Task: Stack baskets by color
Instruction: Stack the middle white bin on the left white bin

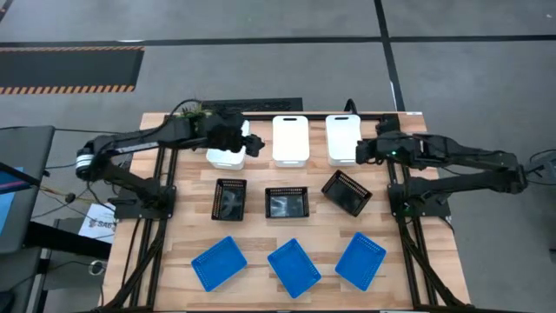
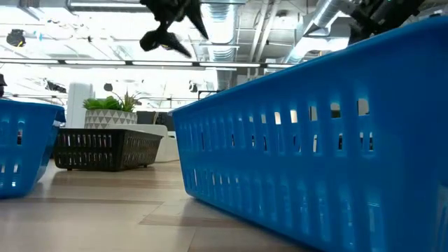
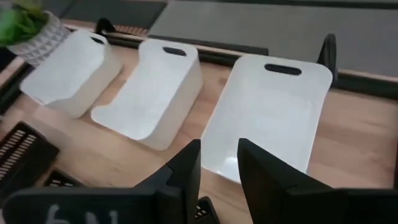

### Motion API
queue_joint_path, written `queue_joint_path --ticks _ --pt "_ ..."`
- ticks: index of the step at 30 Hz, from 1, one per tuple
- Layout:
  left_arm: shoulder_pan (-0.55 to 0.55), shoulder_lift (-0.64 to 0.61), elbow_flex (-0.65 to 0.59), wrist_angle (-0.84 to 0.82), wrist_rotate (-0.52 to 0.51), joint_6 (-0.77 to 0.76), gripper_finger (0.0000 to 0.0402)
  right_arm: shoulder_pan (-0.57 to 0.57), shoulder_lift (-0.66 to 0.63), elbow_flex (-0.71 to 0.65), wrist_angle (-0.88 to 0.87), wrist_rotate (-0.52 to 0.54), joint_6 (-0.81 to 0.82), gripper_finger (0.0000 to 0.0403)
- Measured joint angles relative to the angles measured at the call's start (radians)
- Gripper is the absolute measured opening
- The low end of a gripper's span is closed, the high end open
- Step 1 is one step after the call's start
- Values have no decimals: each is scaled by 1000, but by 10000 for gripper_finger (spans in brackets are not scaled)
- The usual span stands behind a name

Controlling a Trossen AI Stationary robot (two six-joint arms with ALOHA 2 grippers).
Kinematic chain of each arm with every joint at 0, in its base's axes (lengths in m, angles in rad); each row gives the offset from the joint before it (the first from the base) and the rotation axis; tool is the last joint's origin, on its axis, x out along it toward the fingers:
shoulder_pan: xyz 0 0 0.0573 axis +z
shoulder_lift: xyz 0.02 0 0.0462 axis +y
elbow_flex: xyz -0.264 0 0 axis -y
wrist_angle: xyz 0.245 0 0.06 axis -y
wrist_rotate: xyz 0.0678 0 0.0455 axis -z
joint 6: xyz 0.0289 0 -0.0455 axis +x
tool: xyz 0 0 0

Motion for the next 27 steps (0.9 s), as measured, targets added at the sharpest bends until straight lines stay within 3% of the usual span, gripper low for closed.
queue_joint_path --ticks 5,16,22,27 --pt "32 98 33 5 -19 -1 263 -16 36 0 -38 -14 65 128" --pt "40 360 176 29 -4 220 263 -26 92 0 -75 -22 82 123" --pt "40 485 266 26 -10 235 263 -24 120 1 -74 -22 81 122" --pt "33 555 326 43 83 357 263 -24 127 2 -74 -26 81 122"
